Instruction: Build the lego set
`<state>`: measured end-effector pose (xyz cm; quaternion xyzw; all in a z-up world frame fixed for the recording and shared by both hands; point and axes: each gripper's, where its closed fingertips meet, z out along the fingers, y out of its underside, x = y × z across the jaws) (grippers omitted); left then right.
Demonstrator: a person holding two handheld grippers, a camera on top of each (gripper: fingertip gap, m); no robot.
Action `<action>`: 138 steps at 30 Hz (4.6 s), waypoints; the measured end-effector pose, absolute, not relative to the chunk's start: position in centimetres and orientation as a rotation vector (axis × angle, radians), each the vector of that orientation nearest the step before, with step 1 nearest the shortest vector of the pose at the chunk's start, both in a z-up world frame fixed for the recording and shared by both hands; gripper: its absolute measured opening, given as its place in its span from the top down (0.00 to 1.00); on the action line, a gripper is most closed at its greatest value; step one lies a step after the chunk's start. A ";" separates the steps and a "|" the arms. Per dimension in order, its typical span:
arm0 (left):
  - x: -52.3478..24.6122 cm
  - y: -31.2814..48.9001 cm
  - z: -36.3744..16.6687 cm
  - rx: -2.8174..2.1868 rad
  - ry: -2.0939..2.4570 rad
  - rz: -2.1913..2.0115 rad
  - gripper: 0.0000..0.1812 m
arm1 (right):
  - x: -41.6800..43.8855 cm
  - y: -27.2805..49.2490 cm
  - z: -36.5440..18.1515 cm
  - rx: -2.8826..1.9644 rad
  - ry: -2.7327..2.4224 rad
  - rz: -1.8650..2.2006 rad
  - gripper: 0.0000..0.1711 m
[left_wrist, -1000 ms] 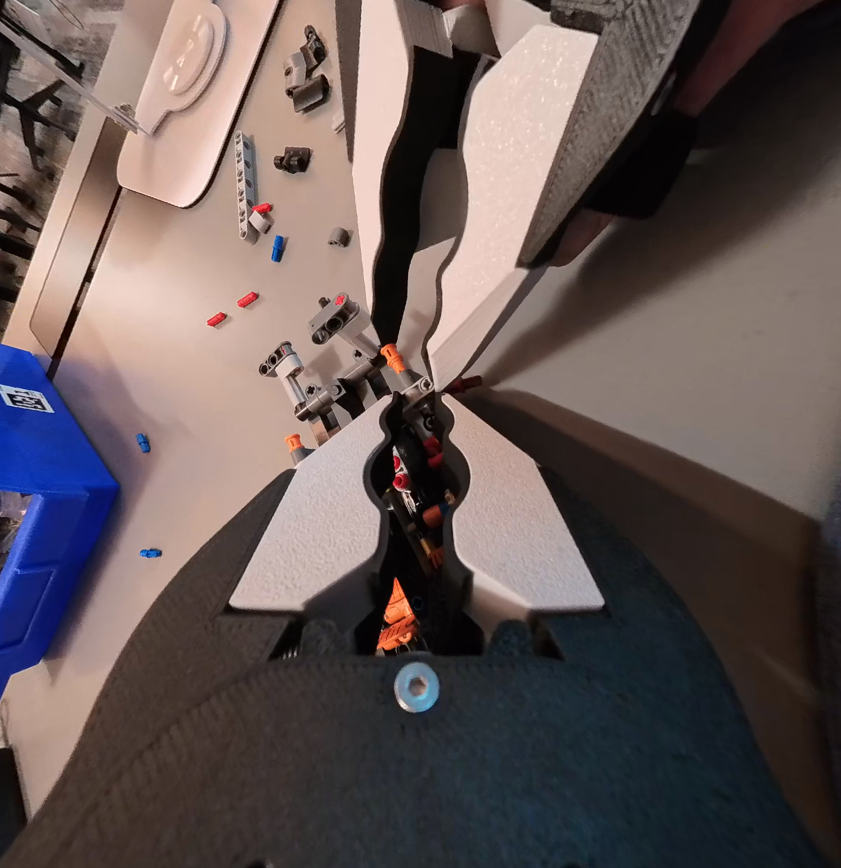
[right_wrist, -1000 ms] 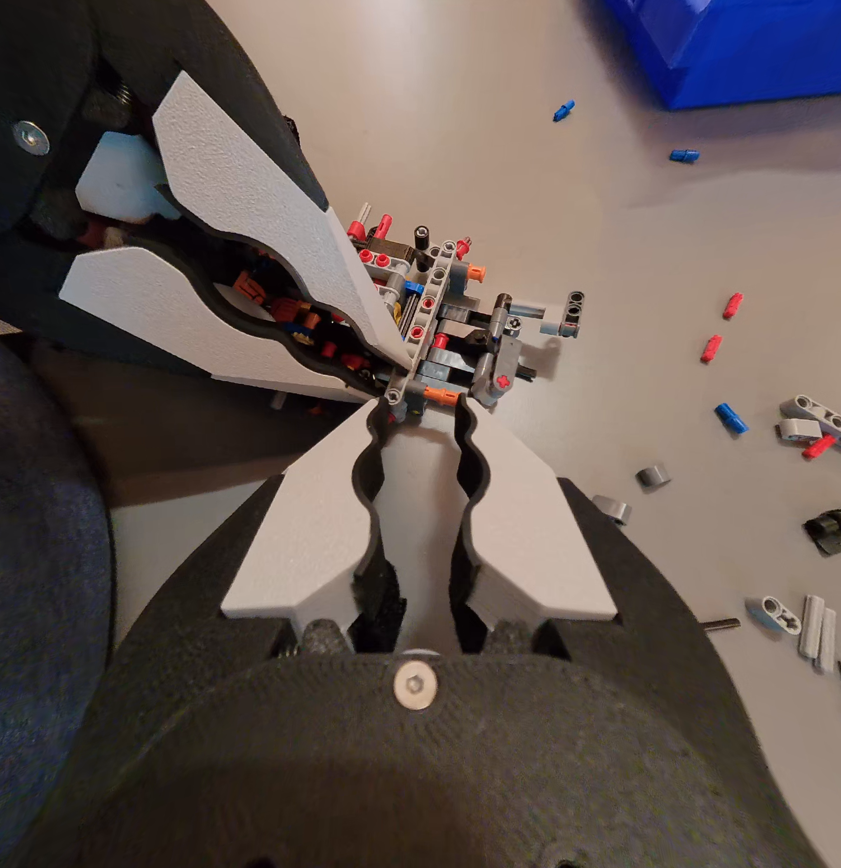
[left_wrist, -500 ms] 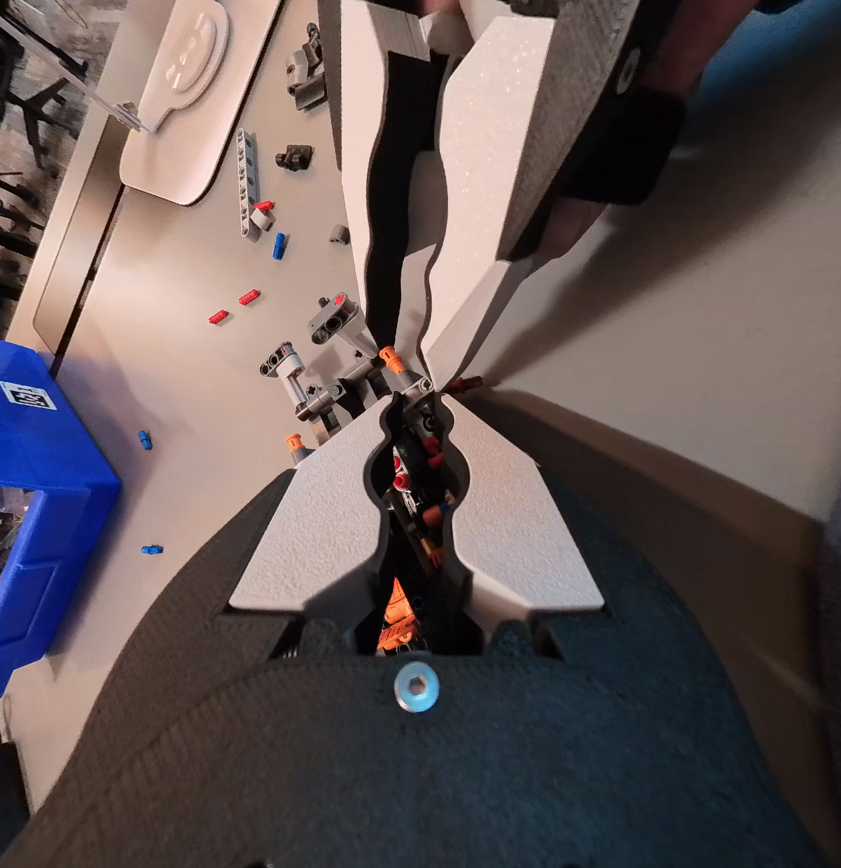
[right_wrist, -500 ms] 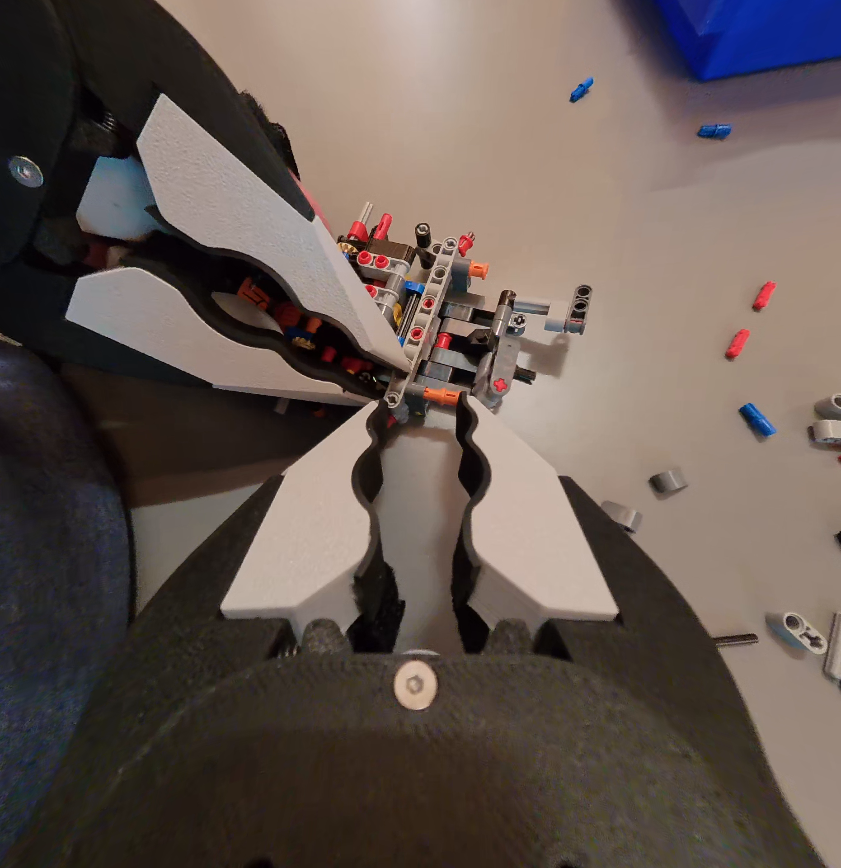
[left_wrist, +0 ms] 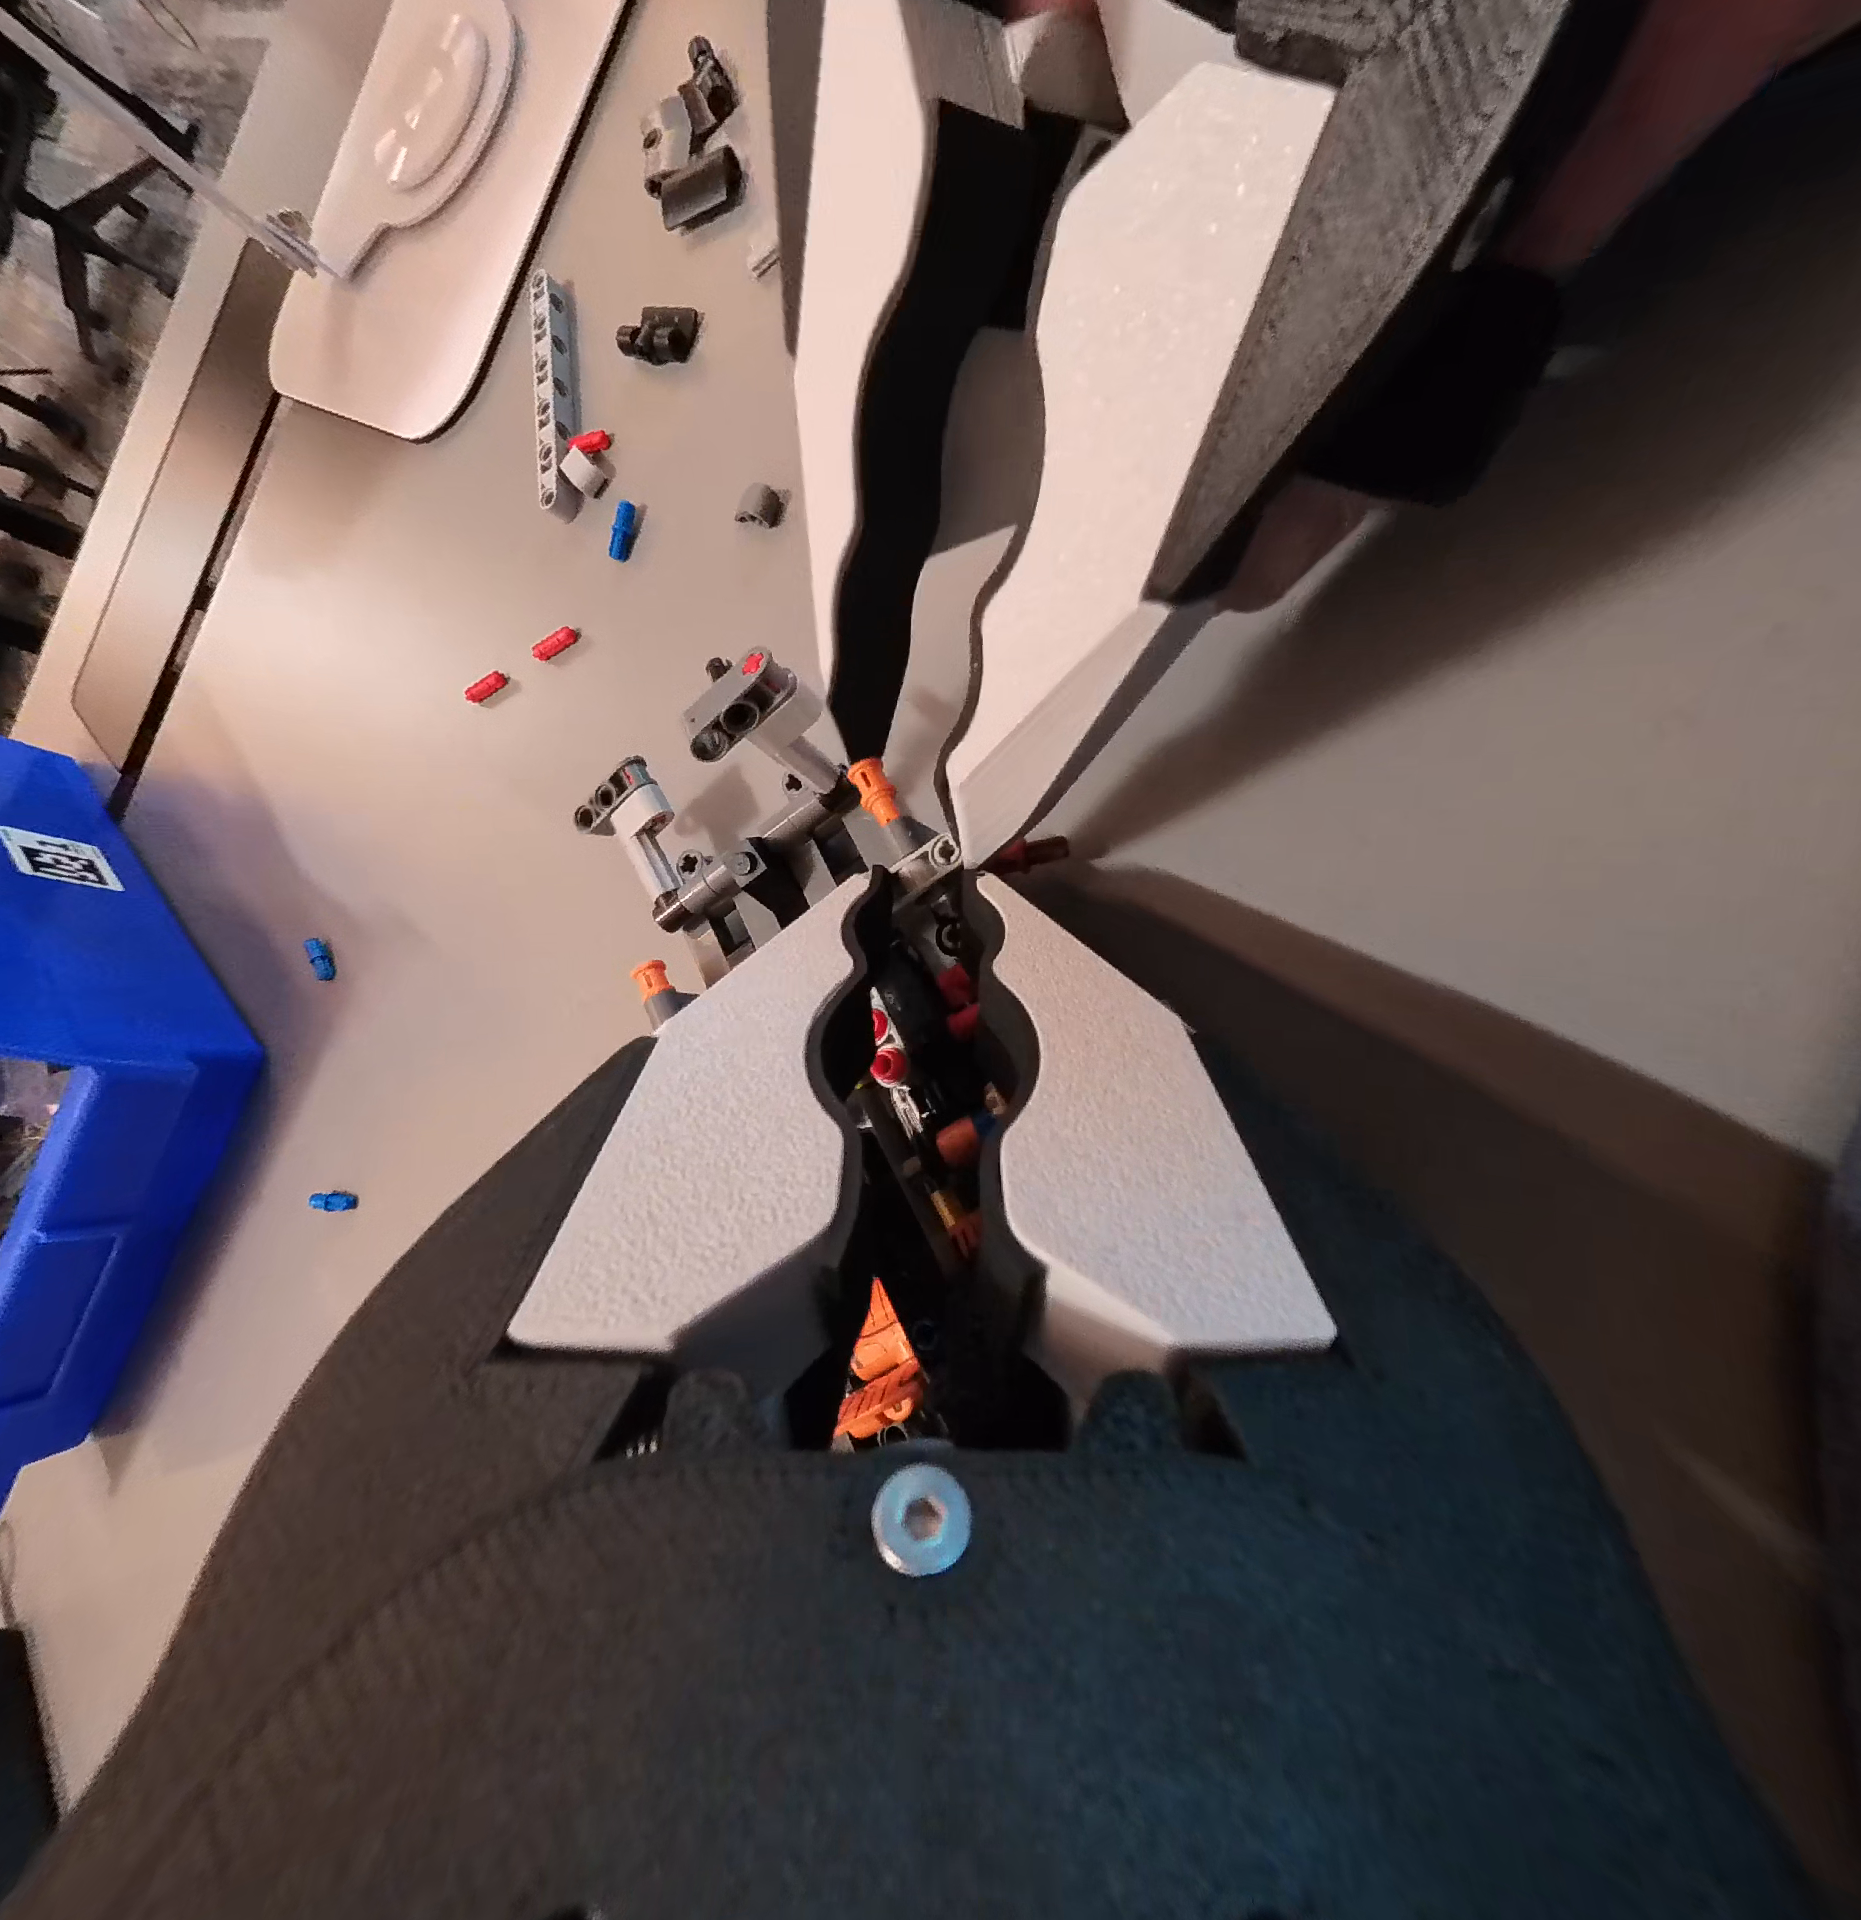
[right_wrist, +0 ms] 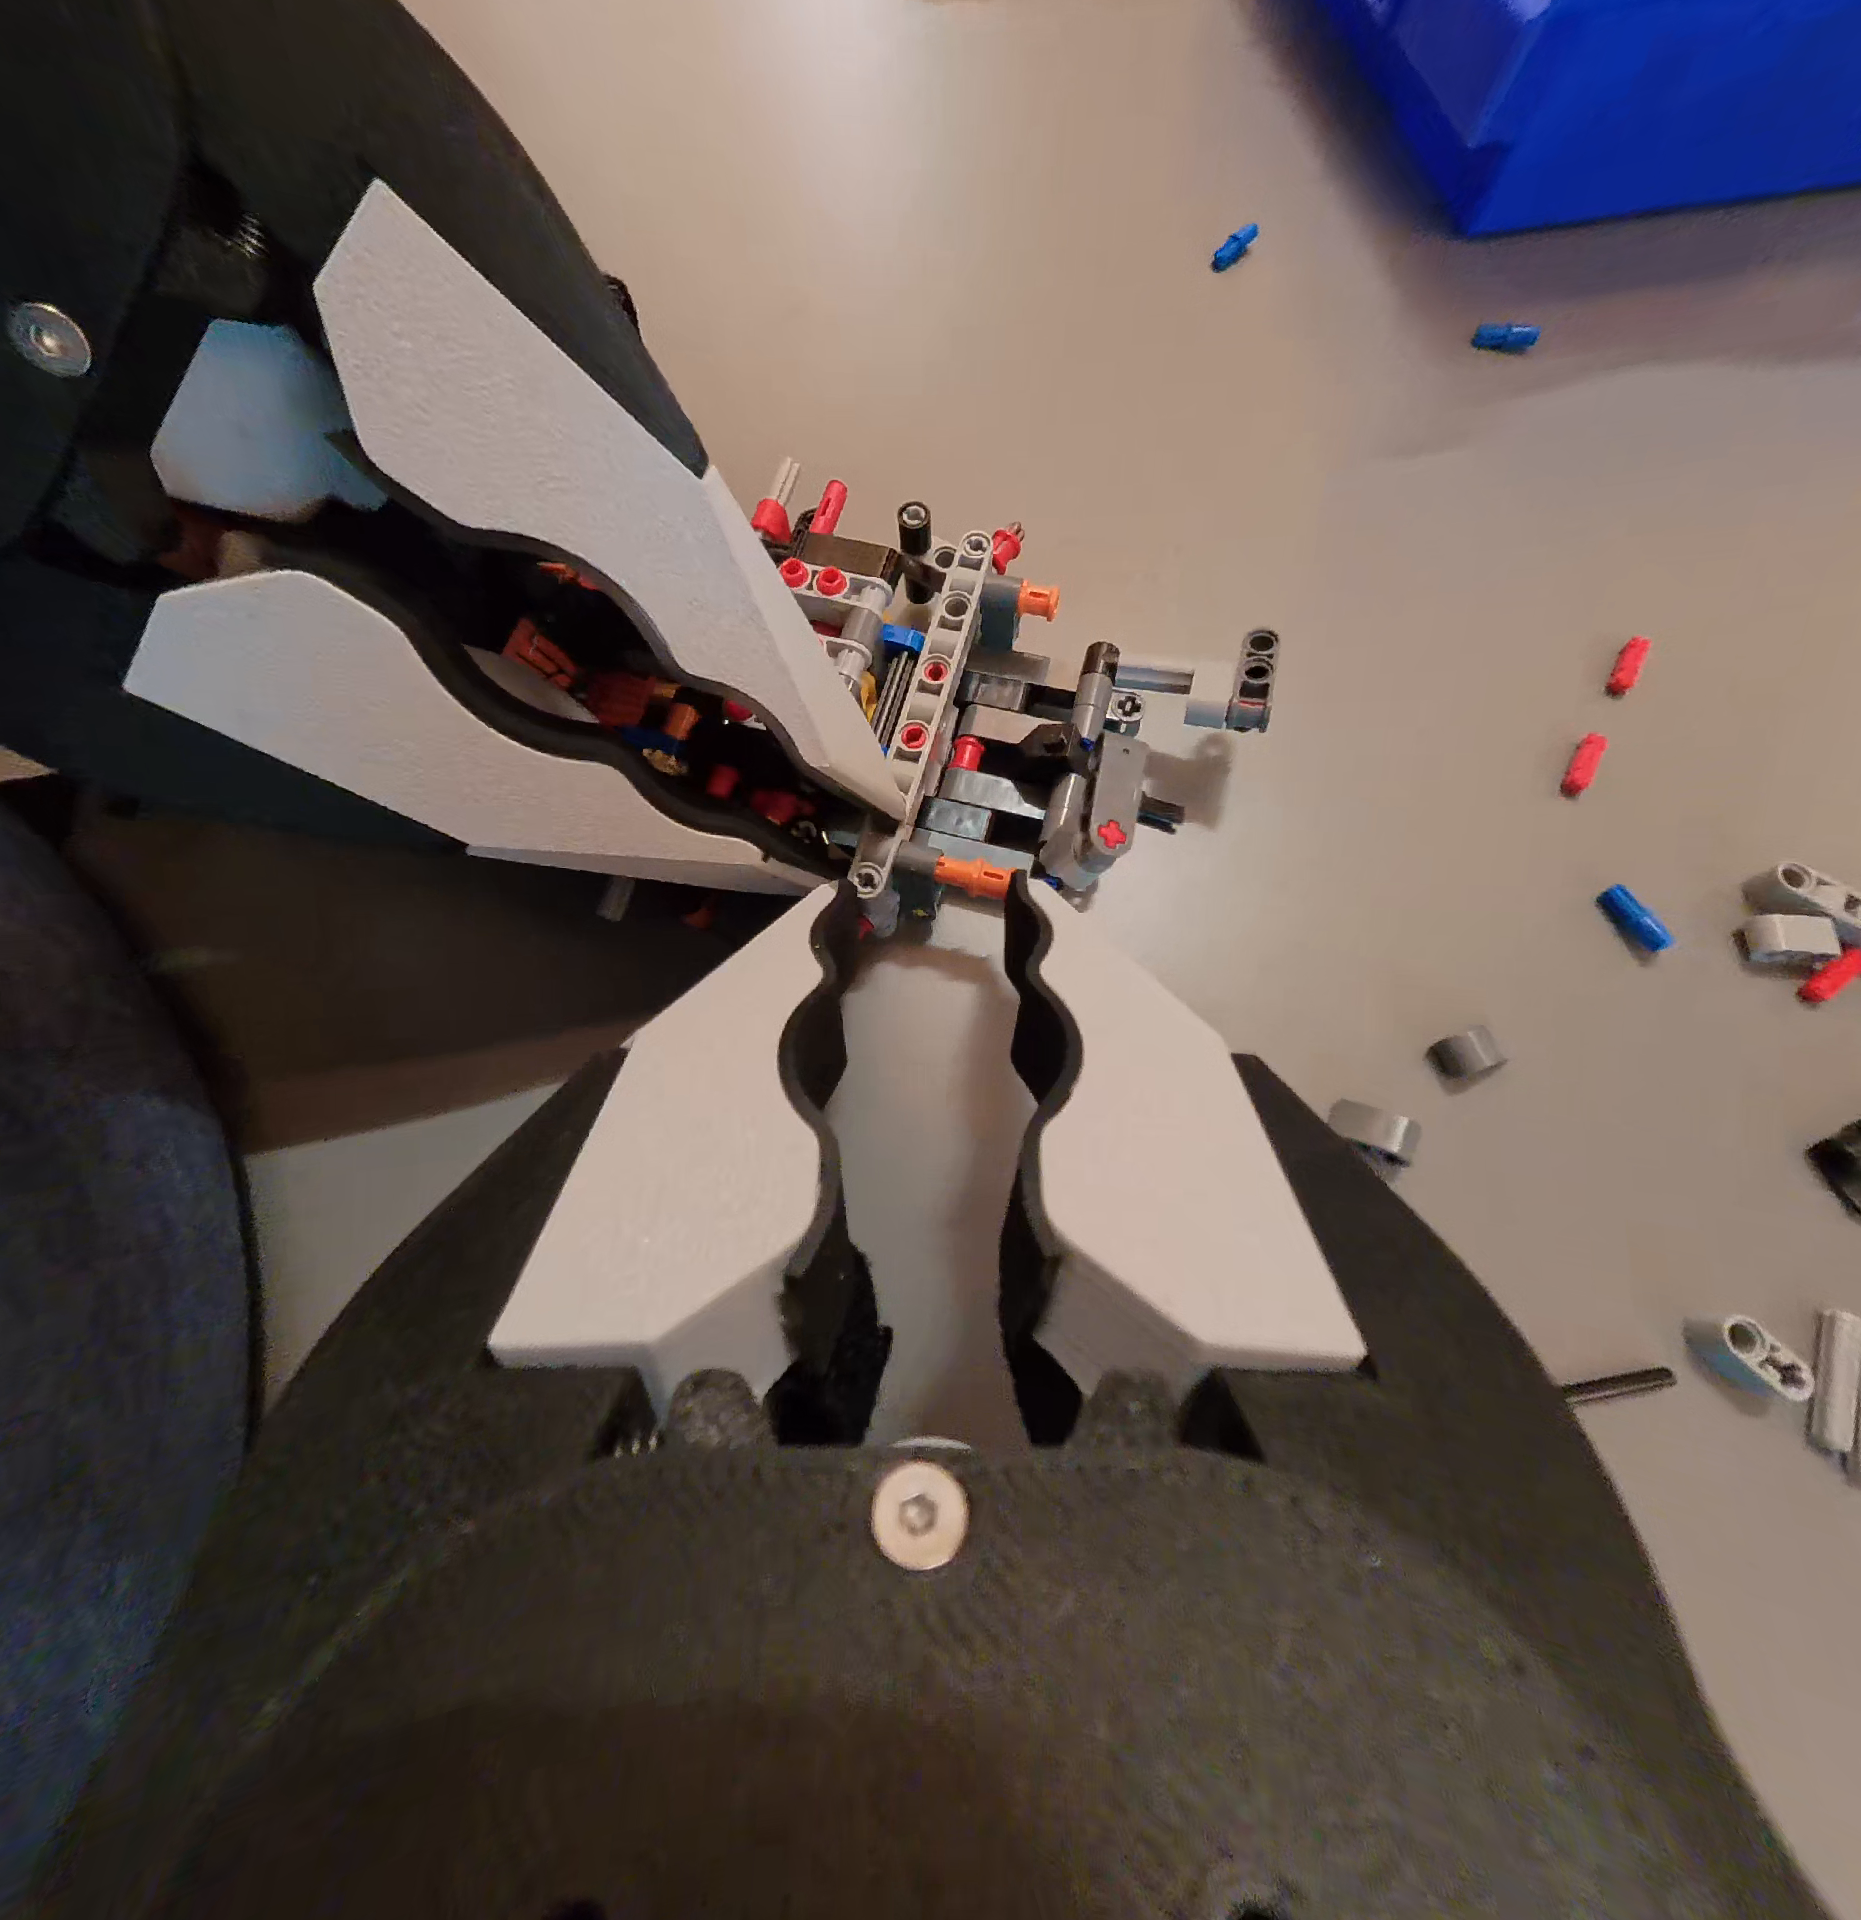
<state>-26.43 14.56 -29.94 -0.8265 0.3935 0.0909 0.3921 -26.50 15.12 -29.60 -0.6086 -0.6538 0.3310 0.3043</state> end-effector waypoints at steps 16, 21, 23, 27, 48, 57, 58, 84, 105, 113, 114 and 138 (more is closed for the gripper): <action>-26.3 14.5 -29.9 -2.093 1.005 0.227 0.94 | -26.2 15.0 -29.8 -1.509 -1.786 0.717 0.86; -26.3 14.4 -29.9 -2.085 1.009 0.243 0.95 | -26.3 15.0 -29.8 -1.513 -1.803 0.728 0.86; -26.3 14.4 -29.9 -2.087 1.008 0.241 0.95 | -26.3 15.0 -29.8 -1.521 -1.813 0.736 0.86; -26.3 14.3 -29.9 -2.090 1.005 0.230 0.95 | -26.4 14.9 -29.9 -1.540 -1.856 0.763 0.86; -27.6 14.5 -27.9 -2.205 0.840 0.143 0.74 | -25.2 15.2 -28.5 -1.558 -1.745 0.968 0.86; -29.8 15.2 -29.0 -2.463 0.615 0.296 0.40 | -24.4 15.9 -27.4 -1.560 -1.739 1.146 0.89; -29.8 15.2 -29.5 -2.494 0.598 0.286 0.41 | -24.4 16.0 -27.5 -1.567 -1.736 1.168 0.90; -29.8 15.2 -31.2 -2.615 0.512 0.149 0.55 | -26.5 15.9 -29.1 -1.697 -1.786 1.277 0.96; -28.1 14.8 -30.7 -2.547 0.535 0.099 0.53 | -24.8 16.3 -29.0 -1.754 -1.747 1.339 0.94; -28.3 14.6 -31.0 -2.594 0.500 0.084 0.56 | -25.6 15.7 -29.3 -1.792 -1.772 1.379 0.96; -28.3 14.6 -31.0 -2.590 0.492 0.084 0.56 | -25.6 15.7 -29.3 -1.797 -1.771 1.385 0.96; -27.4 13.7 -31.1 -2.489 0.694 0.008 0.55 | -24.6 13.8 -29.3 -1.729 -1.825 1.343 0.97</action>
